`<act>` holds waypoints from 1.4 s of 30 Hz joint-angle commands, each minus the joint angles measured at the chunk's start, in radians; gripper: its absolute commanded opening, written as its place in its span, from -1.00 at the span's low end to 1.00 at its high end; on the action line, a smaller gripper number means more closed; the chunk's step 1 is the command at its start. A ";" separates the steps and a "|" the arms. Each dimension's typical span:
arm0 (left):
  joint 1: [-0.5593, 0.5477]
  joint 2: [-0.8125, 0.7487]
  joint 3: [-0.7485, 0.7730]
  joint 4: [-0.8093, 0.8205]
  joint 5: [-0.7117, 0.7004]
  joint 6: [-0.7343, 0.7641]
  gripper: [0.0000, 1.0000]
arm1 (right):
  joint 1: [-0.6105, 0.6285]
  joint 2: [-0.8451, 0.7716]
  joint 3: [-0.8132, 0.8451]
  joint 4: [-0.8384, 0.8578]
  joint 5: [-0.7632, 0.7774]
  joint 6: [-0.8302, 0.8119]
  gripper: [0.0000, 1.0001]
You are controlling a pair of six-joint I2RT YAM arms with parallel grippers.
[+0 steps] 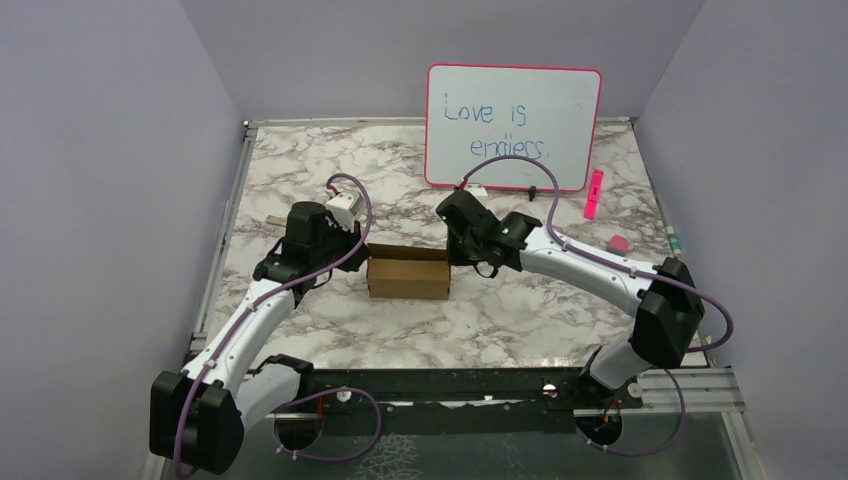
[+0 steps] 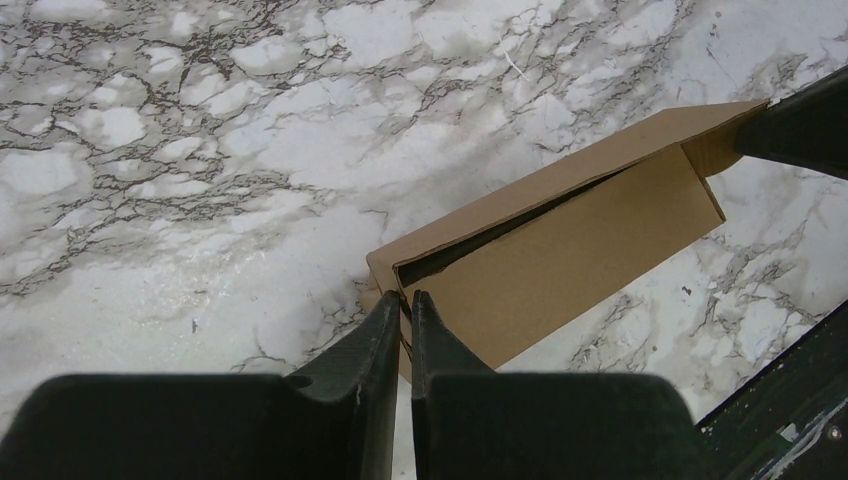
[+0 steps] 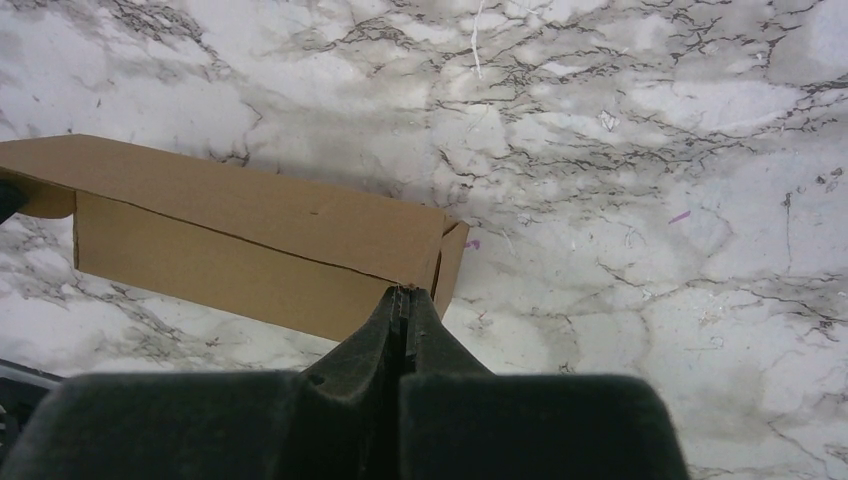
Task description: Fold the paper box
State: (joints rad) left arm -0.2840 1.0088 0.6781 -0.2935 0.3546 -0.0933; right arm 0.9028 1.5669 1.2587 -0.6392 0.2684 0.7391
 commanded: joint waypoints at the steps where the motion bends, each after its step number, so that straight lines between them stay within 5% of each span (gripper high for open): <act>1: -0.009 -0.018 -0.004 0.008 0.023 -0.007 -0.83 | 0.001 0.005 -0.042 0.030 -0.032 -0.026 -0.99; 13: -0.013 -0.052 -0.022 -0.015 0.073 -0.151 -0.82 | 0.001 -0.014 -0.119 0.098 -0.086 -0.082 -0.99; 31: -0.129 -0.253 -0.257 0.100 -0.055 -0.475 -0.79 | 0.003 -0.189 -0.471 0.462 -0.194 -0.133 -0.93; 42: -0.207 -0.388 -0.265 0.016 -0.217 -0.549 -0.36 | 0.004 -0.350 -0.539 0.499 -0.209 -0.189 -0.63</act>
State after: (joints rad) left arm -0.4702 0.6689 0.3931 -0.1936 0.1638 -0.5926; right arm 0.8967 1.2804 0.7341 -0.1028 0.1211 0.5892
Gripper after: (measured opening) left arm 0.272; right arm 0.161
